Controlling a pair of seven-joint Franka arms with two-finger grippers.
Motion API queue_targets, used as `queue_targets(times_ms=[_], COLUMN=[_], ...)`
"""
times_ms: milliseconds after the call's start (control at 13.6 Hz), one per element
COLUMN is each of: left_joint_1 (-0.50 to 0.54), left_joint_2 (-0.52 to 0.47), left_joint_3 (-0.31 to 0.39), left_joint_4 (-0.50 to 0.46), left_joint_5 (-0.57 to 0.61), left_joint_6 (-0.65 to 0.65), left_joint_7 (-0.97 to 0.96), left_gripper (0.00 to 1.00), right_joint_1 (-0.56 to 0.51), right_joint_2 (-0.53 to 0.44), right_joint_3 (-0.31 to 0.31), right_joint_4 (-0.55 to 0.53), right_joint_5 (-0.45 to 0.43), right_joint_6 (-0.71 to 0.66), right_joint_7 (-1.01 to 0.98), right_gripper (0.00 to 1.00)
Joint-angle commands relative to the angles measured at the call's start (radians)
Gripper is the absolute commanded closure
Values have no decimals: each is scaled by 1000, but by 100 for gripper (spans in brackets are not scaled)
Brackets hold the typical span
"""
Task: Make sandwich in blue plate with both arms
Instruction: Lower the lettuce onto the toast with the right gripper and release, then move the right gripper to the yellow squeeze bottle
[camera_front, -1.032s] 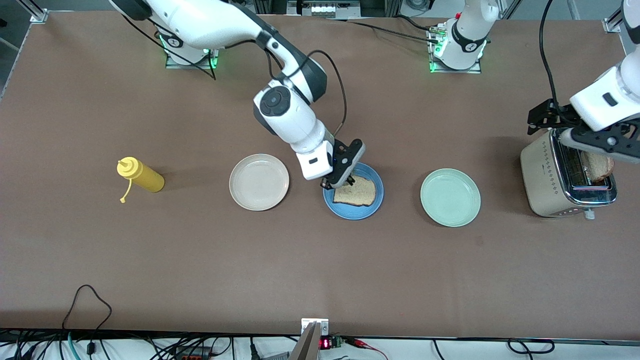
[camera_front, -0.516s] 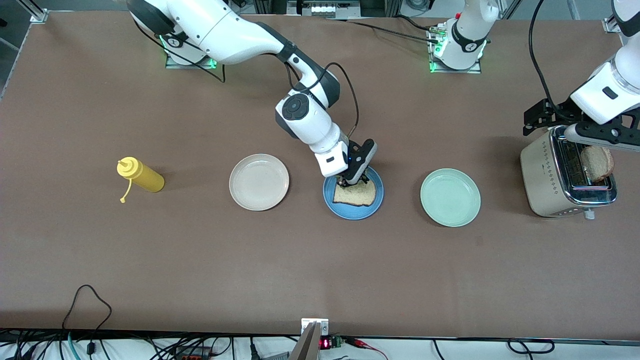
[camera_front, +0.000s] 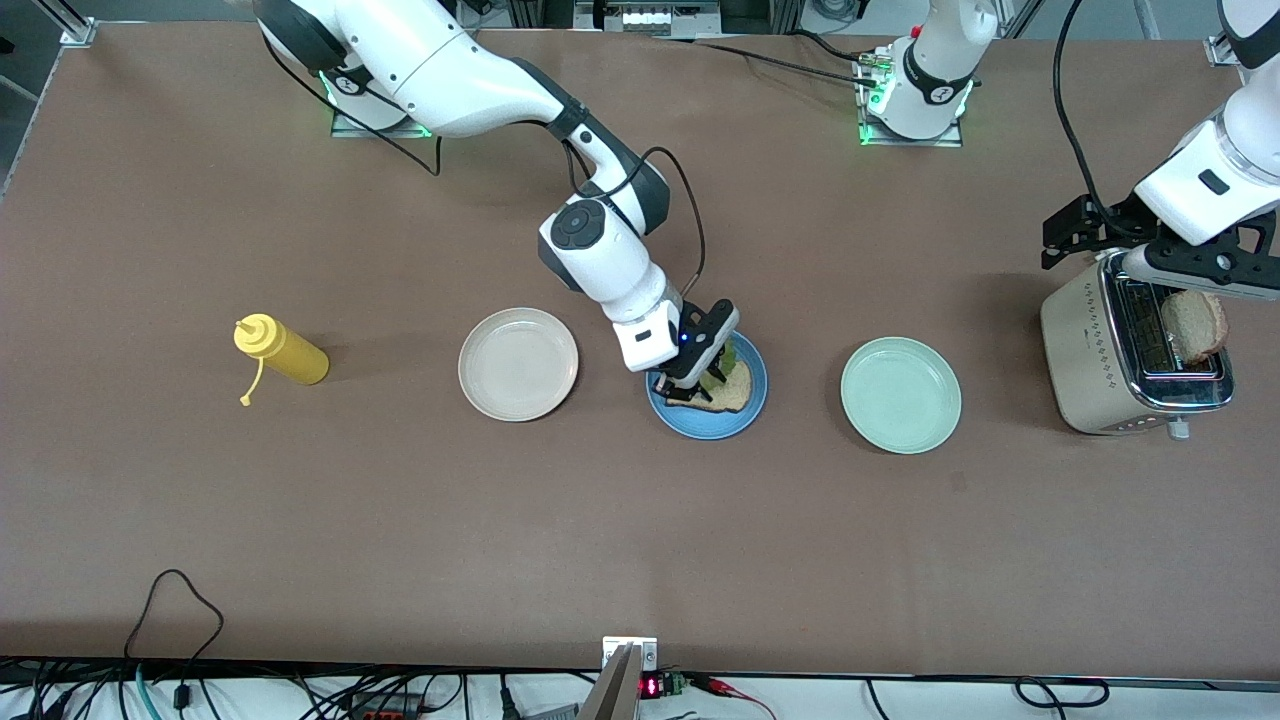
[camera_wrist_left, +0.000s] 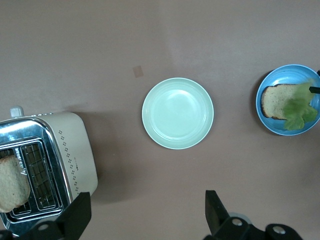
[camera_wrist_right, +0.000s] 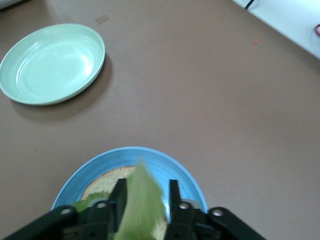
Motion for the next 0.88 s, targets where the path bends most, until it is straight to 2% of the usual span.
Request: queue_targets(times_ms=[0,147,295,516,811], left_joint_1=[-6,-6,-8,-8,-8], left_joint_2=[-18,-18,-18,-18,-18], left_joint_3=[-1,-1,-1,-1,-1], left_joint_4=[-8,-8,-6,-6,-6], left_joint_5=[3,3,3,3,3], left_joint_6=[-13,-16,-16,-16,-17], left_joint_7=[-9,-9,-9,-11,-12], left_gripper=[0,0,0,0,0], right_joint_1=[-20,-69,-114,-167,-325], right_joint_2=[-24,-72,-159,-283,-403], right_joint_3=[1,12,18,12,10], right_joint_4=[12,7,7,6,-4], right_joint_5=[-4,-2,-1,-4,-16], right_joint_6=[-7,-97,-302,-534,-885], right_joint_7=[26,28,32,112,100], right_gripper=[0,0,0,0,0])
